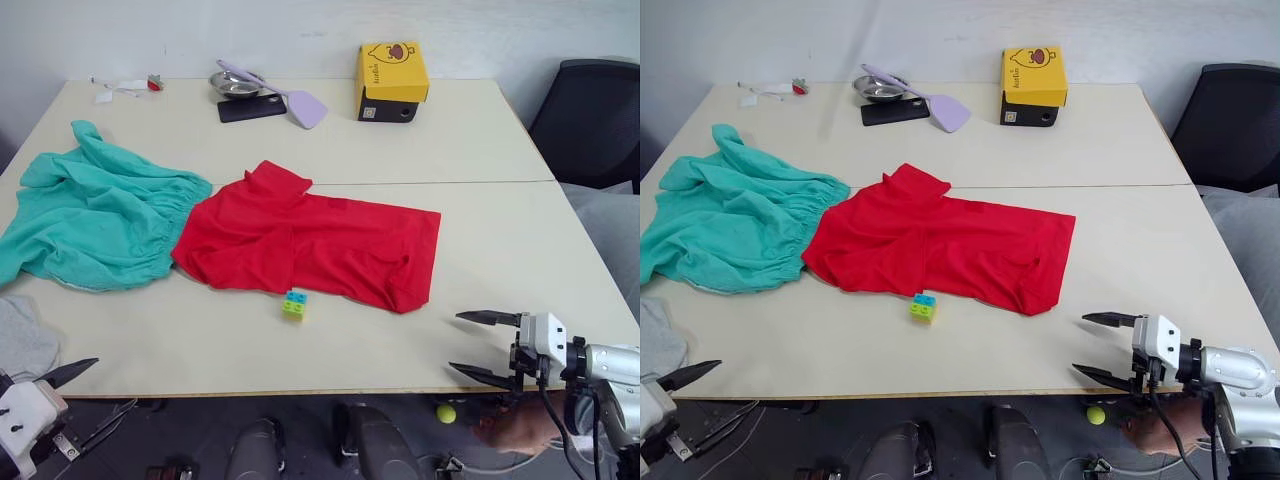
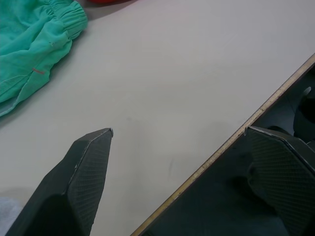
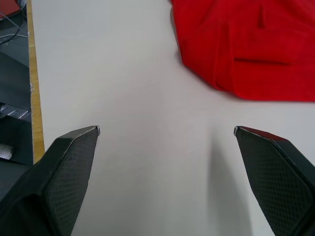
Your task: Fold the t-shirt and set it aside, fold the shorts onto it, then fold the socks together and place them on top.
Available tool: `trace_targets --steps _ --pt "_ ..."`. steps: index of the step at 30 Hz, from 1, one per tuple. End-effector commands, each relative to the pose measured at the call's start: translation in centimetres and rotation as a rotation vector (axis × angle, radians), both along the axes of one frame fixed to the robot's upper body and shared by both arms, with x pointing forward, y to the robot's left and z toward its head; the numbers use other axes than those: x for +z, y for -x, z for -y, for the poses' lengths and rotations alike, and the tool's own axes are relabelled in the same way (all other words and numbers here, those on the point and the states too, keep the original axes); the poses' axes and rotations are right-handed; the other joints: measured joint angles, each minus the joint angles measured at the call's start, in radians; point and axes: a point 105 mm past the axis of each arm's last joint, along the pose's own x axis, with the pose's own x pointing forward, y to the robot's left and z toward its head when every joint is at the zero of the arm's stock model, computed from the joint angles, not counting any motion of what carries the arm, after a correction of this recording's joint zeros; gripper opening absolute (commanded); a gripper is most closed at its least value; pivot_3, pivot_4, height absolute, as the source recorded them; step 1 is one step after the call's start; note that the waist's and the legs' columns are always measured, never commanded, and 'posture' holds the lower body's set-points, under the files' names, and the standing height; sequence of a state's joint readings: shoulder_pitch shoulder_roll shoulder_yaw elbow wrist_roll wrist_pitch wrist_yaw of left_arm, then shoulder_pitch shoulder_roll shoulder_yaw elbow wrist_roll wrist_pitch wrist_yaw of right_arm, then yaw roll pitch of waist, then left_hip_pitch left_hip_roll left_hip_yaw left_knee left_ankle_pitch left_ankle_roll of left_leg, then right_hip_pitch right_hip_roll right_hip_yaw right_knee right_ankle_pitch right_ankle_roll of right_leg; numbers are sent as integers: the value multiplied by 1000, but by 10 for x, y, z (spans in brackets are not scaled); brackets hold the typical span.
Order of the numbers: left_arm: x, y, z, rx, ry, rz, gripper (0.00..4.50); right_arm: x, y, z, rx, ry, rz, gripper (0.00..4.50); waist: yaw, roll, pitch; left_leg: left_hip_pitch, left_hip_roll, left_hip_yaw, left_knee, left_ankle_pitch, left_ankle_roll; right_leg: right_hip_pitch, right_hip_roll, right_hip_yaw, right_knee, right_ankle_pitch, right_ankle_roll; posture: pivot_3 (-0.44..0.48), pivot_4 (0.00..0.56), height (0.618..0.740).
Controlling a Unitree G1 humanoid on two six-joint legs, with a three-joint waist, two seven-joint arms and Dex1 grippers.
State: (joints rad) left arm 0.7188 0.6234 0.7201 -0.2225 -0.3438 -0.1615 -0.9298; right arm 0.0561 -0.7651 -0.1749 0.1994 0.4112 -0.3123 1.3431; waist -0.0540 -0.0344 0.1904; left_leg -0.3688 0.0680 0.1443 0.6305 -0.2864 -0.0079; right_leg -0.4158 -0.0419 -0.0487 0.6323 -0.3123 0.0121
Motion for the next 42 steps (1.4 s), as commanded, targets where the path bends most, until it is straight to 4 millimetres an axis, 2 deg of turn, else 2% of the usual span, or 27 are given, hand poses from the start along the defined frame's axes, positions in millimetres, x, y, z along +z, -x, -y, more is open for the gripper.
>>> trace_targets --steps 1,9,11,13,16,18,21,24,27,29,32,37,40,42 --pt "5 1 -2 0 -16 9 4500 11 -1 3 -32 -37 55 4475 0 0 0 0 0 0 0 0 0 0 0 0 0 0 0 0 150 740" --pt "19 0 14 -26 217 -10 4500 13 2 14 -106 -46 42 4475 0 -1 0 0 0 0 0 0 0 0 0 0 0 1 1 0 150 740" --pt "21 5 24 -46 350 -107 4500 15 3 22 -146 -38 44 4475 0 -1 -1 0 0 0 0 0 -1 1 0 0 0 1 1 0 150 740" --pt "30 2 28 -49 409 -89 4500 16 6 34 -197 -27 36 4475 0 0 -1 0 0 0 0 0 -1 1 0 0 0 1 1 0 150 740" --pt "34 1 35 -110 405 -84 4500 13 13 49 -243 12 25 4475 2 -1 -1 1 -1 0 1 0 0 1 0 0 0 0 1 0 150 740" --pt "32 1 47 -209 376 -104 4500 11 15 57 -270 30 20 4475 1 -1 -1 1 -1 -1 1 0 -1 1 0 0 0 -1 -1 0 150 740" --pt "30 -7 61 -283 358 -69 4500 13 14 53 -245 37 27 4475 1 0 -1 1 -1 -1 1 0 -1 3 0 0 -3 -2 -4 0 150 740" --pt "32 -16 68 -298 396 -17 4500 25 2 27 -167 -4 27 4475 -3 0 -1 1 -1 0 2 1 0 4 0 1 -4 -1 -3 0 150 740" --pt "26 -18 75 -337 393 -31 4500 47 -9 -18 -27 -73 18 4475 -12 0 -2 2 0 0 1 1 -1 4 1 2 -3 1 0 0 150 740" --pt "24 -18 78 -355 385 -24 4500 61 -13 -47 47 -122 -1 4475 -11 1 -2 1 0 0 1 1 -1 3 1 2 -2 7 11 0 150 740" --pt "25 -18 84 -384 378 1 4500 77 -17 -94 154 -179 -34 4475 -2 1 -2 1 1 -1 0 2 -2 1 1 0 0 5 8 0 150 740" --pt "31 -19 95 -380 371 41 4500 76 -27 -150 229 -136 -41 4475 4 0 -2 -1 1 -3 0 1 0 -1 1 -1 0 5 7 0 150 740" --pt "29 -13 99 -359 390 27 4500 66 -29 -185 283 -137 -57 4475 0 -1 -3 -2 1 -2 0 0 1 -1 0 -1 0 5 7 0 150 740" --pt "29 -11 103 -351 395 21 4500 56 -31 -199 292 -123 -68 4475 -3 -1 -3 -2 1 -2 0 0 1 -1 0 -1 0 4 7 0 150 740"
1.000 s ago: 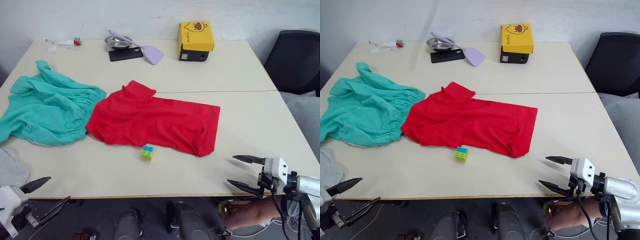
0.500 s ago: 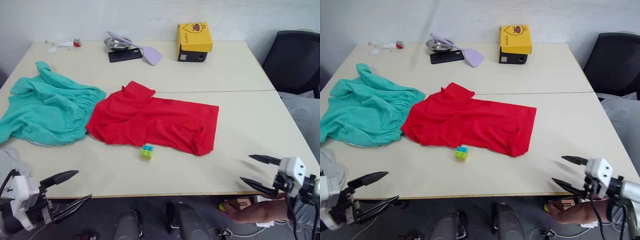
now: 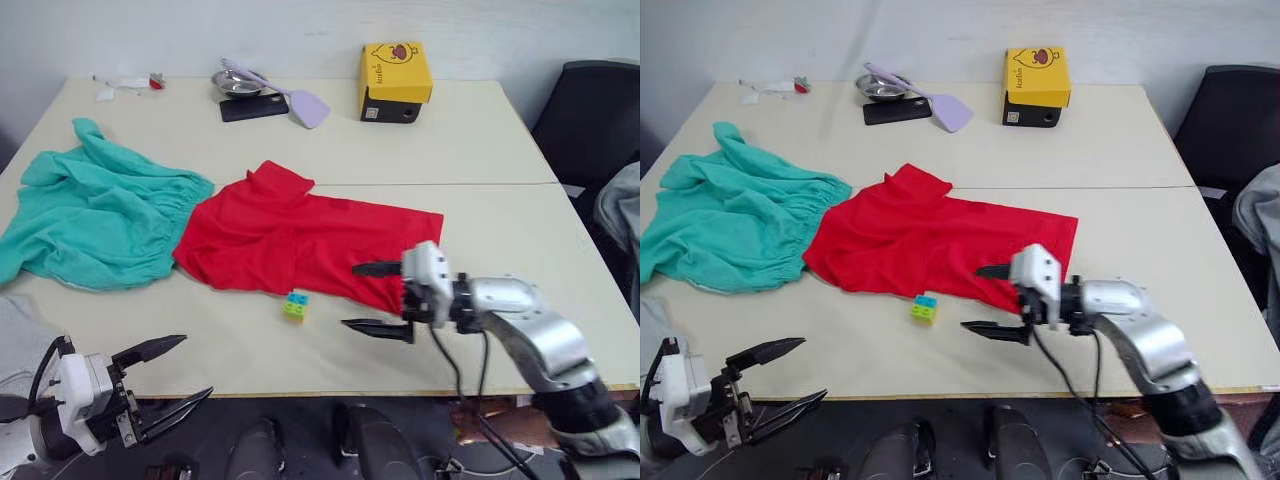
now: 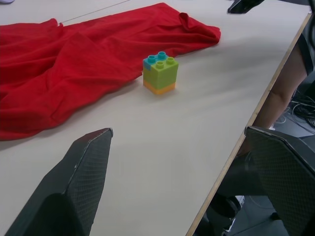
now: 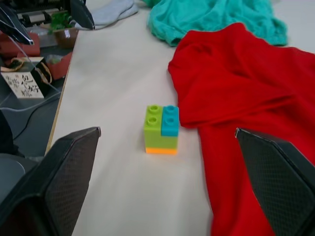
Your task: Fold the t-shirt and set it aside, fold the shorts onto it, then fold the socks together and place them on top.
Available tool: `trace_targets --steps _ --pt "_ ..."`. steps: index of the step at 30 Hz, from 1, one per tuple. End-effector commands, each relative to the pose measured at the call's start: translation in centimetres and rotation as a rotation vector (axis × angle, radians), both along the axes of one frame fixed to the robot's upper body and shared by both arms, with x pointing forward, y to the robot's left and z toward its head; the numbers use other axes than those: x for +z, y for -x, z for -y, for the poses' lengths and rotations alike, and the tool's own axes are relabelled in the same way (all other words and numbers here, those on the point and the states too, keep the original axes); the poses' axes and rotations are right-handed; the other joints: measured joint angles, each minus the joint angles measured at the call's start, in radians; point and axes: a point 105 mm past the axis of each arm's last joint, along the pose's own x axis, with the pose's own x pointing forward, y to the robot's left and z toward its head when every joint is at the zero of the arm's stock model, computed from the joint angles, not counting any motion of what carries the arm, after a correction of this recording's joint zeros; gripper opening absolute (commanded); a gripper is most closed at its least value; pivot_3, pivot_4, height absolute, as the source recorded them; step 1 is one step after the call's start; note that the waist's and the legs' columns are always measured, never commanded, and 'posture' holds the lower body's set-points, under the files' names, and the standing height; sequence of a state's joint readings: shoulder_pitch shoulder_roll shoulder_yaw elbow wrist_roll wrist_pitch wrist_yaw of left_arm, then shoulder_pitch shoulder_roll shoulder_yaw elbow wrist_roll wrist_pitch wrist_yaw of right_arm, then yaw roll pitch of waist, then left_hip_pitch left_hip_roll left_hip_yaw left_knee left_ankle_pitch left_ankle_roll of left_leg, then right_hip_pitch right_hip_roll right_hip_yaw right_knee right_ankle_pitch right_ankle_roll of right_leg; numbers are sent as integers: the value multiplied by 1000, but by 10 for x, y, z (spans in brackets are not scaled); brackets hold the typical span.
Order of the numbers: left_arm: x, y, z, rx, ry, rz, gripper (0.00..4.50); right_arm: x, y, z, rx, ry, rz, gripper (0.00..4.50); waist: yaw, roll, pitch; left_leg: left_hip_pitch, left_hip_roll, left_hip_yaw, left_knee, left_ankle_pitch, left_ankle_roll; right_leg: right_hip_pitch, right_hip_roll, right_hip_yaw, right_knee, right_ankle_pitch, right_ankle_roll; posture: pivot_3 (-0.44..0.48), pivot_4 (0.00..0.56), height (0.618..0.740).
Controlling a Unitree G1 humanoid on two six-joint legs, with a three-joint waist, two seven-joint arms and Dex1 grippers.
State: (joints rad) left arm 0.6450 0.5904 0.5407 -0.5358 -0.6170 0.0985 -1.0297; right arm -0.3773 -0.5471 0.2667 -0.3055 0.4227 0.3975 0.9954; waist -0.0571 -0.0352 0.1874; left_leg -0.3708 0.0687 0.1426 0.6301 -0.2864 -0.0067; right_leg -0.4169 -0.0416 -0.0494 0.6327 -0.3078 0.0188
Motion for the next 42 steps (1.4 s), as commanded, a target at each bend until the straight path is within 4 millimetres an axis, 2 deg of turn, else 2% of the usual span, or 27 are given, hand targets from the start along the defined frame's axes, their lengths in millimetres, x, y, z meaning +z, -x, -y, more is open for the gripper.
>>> trace_targets --steps 1,3,5,10,13,19,20,22,25,28,29,33,36,38,42 --pt "3 4 8 15 5 5 4500 -17 -2 -21 15 32 1 4475 0 0 0 0 0 0 0 0 0 0 0 0 0 0 0 0 150 740" --pt "3 6 13 30 20 7 4500 -28 -9 -34 -6 37 23 4475 0 0 0 0 0 0 1 0 0 0 0 0 1 0 0 0 150 740" --pt "2 9 20 35 32 3 4500 -40 -8 -46 34 61 28 4475 0 0 0 0 0 1 2 0 1 0 0 0 2 0 0 0 150 740" --pt "4 7 27 44 30 5 4500 -56 -15 -61 62 83 45 4475 -1 -1 0 1 -1 0 3 1 1 0 0 0 5 0 0 0 150 740" --pt "7 4 25 54 20 14 4500 -55 -16 -66 87 63 56 3888 -1 -1 0 1 0 0 4 2 1 0 0 0 6 0 0 0 150 740" --pt "12 -2 28 42 16 23 4500 -49 -16 -70 107 -1 100 1697 -1 -1 0 1 0 0 3 2 0 -1 0 0 7 0 0 0 150 740" --pt "12 -2 29 39 17 23 4500 -47 -15 -69 111 -14 104 1458 -2 -1 0 1 0 0 3 2 0 -1 0 0 7 0 0 0 150 740" --pt "14 -4 32 29 21 27 4500 -27 -3 -57 174 -126 125 1491 -1 -1 0 1 0 0 3 2 0 -1 0 0 7 0 0 0 150 740" --pt "17 -6 36 11 25 37 4500 2 6 -14 158 -223 141 1491 11 0 0 0 -1 -1 2 2 0 -1 0 0 7 -1 -1 0 150 740" --pt "22 -8 41 -16 30 52 4500 19 -6 46 -25 -208 153 1491 21 0 0 1 -2 0 3 1 1 0 -1 0 5 0 0 0 150 740" --pt "23 -9 43 -24 35 54 4500 22 -10 64 -83 -185 155 1491 24 0 0 1 -2 0 4 0 2 1 -1 0 4 0 1 0 150 740" --pt "27 -15 52 -63 63 73 4500 18 -35 169 -422 -10 185 1491 28 0 0 2 -2 0 4 0 2 3 -1 1 3 -4 -5 0 150 740" --pt "29 -24 56 -78 94 83 4500 13 -52 234 -671 14 157 1491 26 1 0 3 -2 0 6 2 4 4 0 1 3 -5 -8 0 150 740" --pt "29 -28 56 -90 92 83 4500 5 -58 256 -758 40 126 1491 18 1 0 4 -2 1 6 3 4 4 0 2 3 -5 -7 0 150 740" --pt "31 -35 54 -103 83 89 4500 -15 -68 282 -843 115 70 1491 0 3 1 4 -2 1 6 4 3 4 2 2 5 0 1 0 150 740"
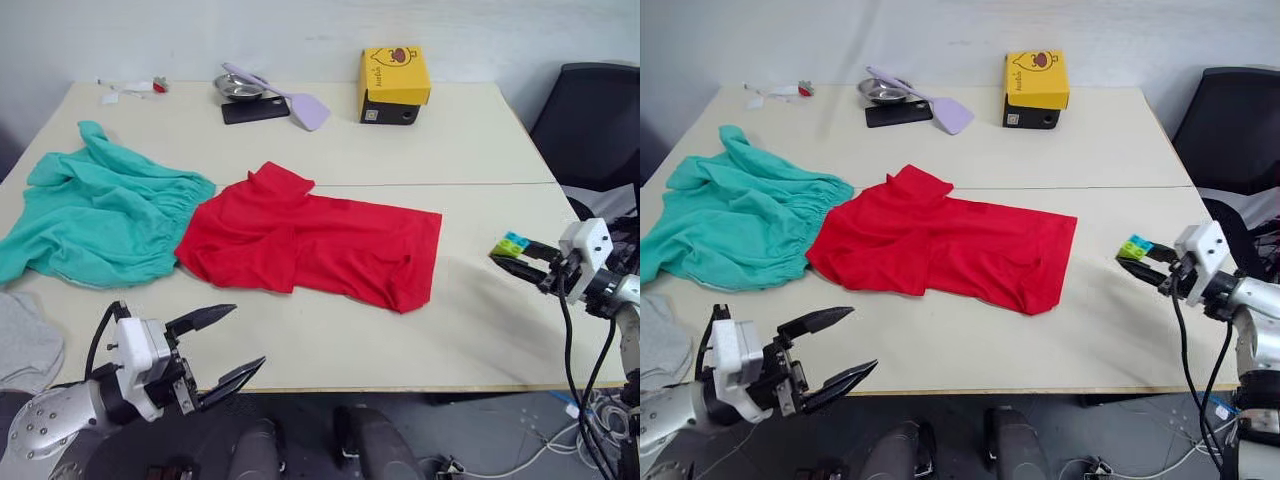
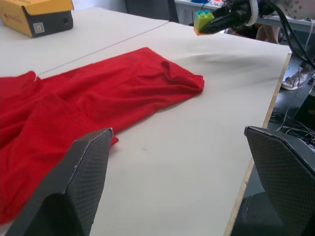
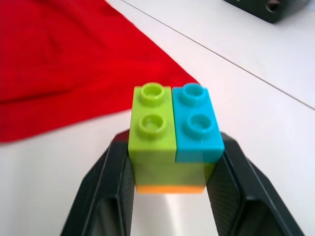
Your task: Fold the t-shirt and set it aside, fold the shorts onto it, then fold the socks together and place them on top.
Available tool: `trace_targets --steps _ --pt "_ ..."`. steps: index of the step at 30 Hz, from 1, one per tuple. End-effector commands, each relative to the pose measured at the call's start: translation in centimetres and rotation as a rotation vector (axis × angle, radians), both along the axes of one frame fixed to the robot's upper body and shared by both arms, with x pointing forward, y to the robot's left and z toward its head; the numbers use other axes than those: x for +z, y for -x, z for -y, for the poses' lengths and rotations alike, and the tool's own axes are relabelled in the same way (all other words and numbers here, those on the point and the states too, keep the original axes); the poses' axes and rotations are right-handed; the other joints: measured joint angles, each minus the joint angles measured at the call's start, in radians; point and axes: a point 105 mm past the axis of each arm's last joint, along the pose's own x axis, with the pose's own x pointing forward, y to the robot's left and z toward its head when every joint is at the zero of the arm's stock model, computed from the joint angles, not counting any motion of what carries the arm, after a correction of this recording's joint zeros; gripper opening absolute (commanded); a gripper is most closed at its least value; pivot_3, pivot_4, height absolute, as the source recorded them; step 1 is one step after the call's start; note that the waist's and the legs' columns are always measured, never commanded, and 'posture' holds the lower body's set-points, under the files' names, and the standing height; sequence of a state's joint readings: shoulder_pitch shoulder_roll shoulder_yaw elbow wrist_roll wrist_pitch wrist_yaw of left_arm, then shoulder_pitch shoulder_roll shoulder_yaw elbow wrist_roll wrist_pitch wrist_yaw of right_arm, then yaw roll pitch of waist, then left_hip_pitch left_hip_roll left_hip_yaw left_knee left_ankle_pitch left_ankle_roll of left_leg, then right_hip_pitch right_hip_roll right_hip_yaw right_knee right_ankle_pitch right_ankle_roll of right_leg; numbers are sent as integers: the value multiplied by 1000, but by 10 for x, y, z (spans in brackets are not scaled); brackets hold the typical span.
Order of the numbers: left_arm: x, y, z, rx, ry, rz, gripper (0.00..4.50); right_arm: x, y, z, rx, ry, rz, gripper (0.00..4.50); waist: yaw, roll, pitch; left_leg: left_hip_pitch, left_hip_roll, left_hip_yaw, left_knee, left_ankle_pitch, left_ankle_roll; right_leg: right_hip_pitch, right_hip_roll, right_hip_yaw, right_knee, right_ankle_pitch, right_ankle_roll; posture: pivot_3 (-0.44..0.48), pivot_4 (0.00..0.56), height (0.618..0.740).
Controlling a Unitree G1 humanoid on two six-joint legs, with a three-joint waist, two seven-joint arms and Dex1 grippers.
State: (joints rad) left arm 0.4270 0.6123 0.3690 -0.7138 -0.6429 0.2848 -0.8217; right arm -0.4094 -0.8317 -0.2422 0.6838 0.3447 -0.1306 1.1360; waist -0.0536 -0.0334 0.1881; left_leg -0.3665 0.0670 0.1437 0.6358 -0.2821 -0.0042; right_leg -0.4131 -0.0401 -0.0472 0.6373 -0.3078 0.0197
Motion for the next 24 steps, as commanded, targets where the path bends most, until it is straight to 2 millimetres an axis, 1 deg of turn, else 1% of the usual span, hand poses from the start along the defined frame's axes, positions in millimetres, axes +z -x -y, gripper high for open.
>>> trace_targets --steps 1,3,6,8,10,12,13,16,19,20,21,24 --pt "2 -2 0 -20 2 0 4500 -3 -6 23 -80 58 -16 1491 -5 2 1 0 0 0 0 0 0 0 0 0 0 0 0 0 150 740" --pt "2 -3 -1 -18 -4 2 4500 -2 -10 21 -65 66 0 1491 -6 3 1 0 0 0 0 1 -1 -1 0 0 1 0 0 0 150 740" --pt "3 -3 -5 -1 -15 5 4500 9 -16 1 30 28 56 1491 -7 4 2 0 0 0 0 1 -3 -1 0 0 1 1 1 0 150 740" --pt "2 -1 -8 15 -17 4 4500 15 -17 -18 115 2 90 1491 -7 4 2 0 1 0 0 1 -3 0 0 0 1 1 2 0 150 740" --pt "1 1 -10 26 -18 -1 4500 20 -18 -33 162 -17 115 1491 -6 4 2 0 1 0 0 1 -3 0 0 0 1 1 2 0 150 740" --pt "-1 2 -12 35 -18 -5 4500 23 -18 -42 183 -26 134 1491 -4 4 2 0 1 0 0 1 -3 0 0 0 1 1 2 0 150 740" --pt "-1 3 -12 39 -19 -5 4500 25 -19 -43 176 -34 142 1491 -3 5 2 -1 1 -1 0 1 -3 -1 0 0 1 1 2 0 150 740" --pt "-1 2 -14 45 -22 -3 4500 28 -22 -24 66 -46 148 1491 4 5 2 -1 0 -1 0 1 -3 -1 -1 0 1 2 3 0 150 740" --pt "-2 1 -13 47 -19 1 4500 29 -27 24 -211 -110 141 1491 5 5 2 -1 -1 -1 1 0 -2 0 -3 0 0 2 3 0 150 740" --pt "-2 0 -12 44 -15 3 4500 24 -27 38 -298 -122 111 1491 5 5 2 -2 -2 -1 1 0 -2 0 -3 0 0 2 3 0 150 740" --pt "-1 -1 -11 38 -13 4 4500 19 -27 48 -359 -128 76 1491 4 5 2 -2 -2 -1 1 0 -2 0 -4 0 0 2 3 0 150 740" --pt "1 -2 -8 19 -8 7 4500 8 -27 71 -508 -115 23 1491 -5 5 2 -2 -2 -1 1 0 -2 0 -4 0 -1 0 -1 0 150 740"
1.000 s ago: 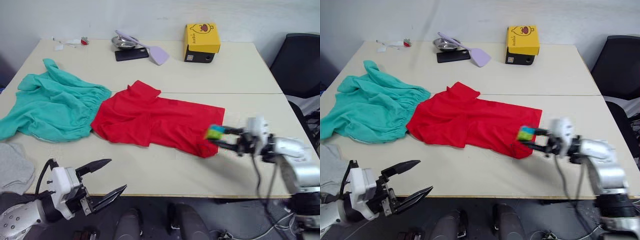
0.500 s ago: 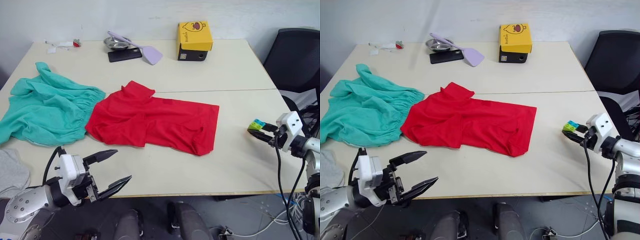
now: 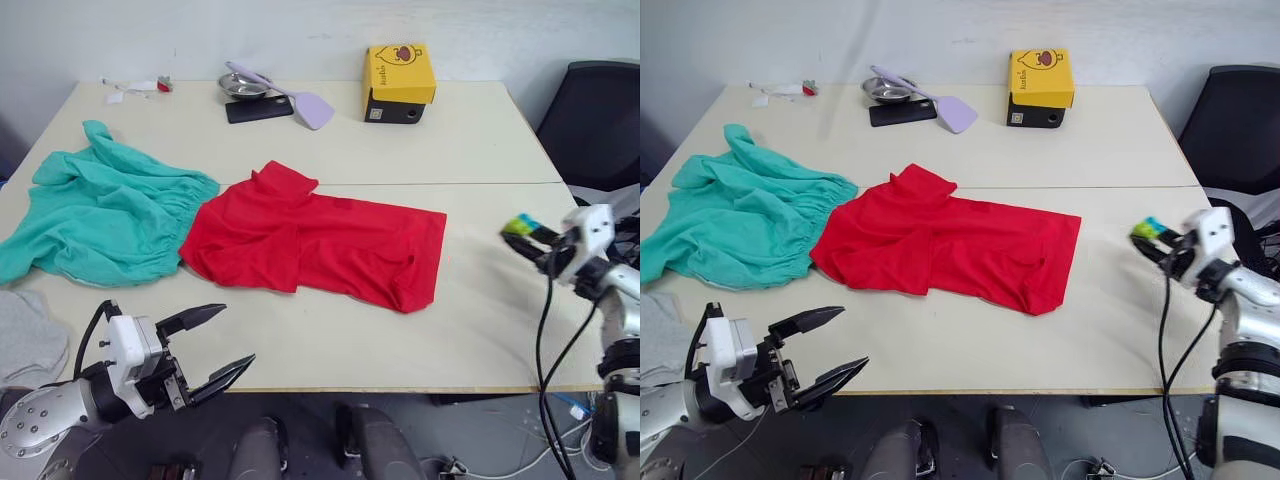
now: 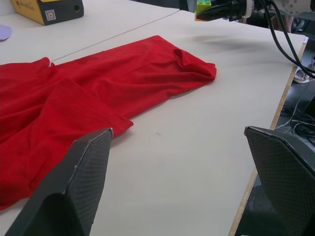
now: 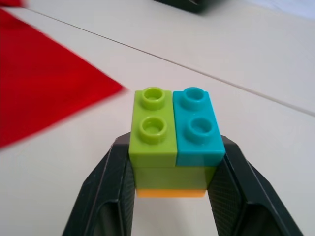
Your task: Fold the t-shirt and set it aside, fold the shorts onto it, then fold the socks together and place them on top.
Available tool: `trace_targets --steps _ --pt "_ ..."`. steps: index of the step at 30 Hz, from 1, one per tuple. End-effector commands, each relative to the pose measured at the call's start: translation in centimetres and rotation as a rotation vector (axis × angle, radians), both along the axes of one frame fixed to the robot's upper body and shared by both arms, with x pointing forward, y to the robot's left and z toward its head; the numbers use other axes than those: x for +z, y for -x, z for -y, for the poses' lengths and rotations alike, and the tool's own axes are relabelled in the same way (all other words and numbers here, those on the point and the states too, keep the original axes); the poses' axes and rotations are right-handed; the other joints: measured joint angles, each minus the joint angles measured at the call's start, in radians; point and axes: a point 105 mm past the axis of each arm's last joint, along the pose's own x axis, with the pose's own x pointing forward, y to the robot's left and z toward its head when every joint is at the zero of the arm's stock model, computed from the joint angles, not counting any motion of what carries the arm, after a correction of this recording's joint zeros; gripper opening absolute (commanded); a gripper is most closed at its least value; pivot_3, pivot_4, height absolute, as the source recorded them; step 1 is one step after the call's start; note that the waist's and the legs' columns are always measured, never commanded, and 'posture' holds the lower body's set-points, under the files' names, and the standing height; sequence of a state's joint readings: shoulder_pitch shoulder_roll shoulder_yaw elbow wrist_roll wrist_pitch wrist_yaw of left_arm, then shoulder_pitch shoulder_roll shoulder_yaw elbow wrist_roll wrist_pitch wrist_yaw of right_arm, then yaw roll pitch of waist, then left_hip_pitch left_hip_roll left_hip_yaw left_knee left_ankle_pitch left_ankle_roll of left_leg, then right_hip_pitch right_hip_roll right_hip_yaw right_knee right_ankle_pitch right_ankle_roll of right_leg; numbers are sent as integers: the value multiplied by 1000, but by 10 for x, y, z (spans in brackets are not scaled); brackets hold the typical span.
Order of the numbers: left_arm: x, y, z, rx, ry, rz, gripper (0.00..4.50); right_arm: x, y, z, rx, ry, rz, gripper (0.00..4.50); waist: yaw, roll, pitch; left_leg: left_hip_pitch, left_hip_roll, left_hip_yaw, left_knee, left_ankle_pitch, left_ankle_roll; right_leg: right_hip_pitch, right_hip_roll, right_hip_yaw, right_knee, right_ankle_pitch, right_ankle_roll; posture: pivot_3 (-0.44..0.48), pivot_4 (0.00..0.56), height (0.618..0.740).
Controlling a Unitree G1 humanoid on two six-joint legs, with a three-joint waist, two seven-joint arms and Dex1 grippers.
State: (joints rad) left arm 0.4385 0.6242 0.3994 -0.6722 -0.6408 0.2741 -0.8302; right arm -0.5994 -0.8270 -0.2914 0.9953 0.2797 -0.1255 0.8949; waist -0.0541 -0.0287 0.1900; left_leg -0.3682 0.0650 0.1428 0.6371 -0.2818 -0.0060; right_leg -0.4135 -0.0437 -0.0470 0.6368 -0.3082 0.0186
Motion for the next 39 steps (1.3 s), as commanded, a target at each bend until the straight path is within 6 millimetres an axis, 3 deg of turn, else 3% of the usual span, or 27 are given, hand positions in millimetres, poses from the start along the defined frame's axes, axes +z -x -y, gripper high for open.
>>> trace_targets --steps 1,6,14,21,27,30,35,39 --pt "5 1 4 -23 9 23 4500 3 0 30 -190 -10 -15 1491 -10 0 0 0 0 0 0 0 0 0 0 0 0 0 0 0 150 740" --pt "9 3 7 -35 39 21 4500 -9 -1 45 -329 32 -84 1491 -29 2 0 0 1 1 -1 1 -2 0 2 0 1 2 3 0 150 740" --pt "17 -1 25 -87 55 60 4500 -5 4 65 -479 1 -53 1491 -27 2 0 0 1 0 -1 2 -5 0 3 1 0 3 6 0 150 740" --pt "17 -4 25 -96 49 65 4500 -14 8 64 -475 -78 -76 1491 -28 2 0 0 1 1 -1 2 -5 0 3 2 0 3 7 0 150 740" --pt "16 -6 21 -97 40 64 4500 -11 11 65 -456 -102 -46 3534 -28 2 0 0 1 1 -1 3 -5 0 3 2 0 3 7 0 150 740" --pt "16 -7 21 -97 39 67 4500 2 14 71 -459 -97 6 4462 -28 2 0 0 1 1 -1 3 -5 0 3 2 0 3 7 0 150 740" --pt "11 -4 13 -67 43 34 4500 61 25 77 -349 -127 256 4462 -28 3 1 0 1 1 -1 3 -5 0 3 2 0 3 7 0 150 740" --pt "9 -4 4 -22 39 26 4500 93 26 63 -194 -130 346 4462 -30 3 1 1 1 1 -1 2 -5 0 4 2 0 3 7 0 150 740"
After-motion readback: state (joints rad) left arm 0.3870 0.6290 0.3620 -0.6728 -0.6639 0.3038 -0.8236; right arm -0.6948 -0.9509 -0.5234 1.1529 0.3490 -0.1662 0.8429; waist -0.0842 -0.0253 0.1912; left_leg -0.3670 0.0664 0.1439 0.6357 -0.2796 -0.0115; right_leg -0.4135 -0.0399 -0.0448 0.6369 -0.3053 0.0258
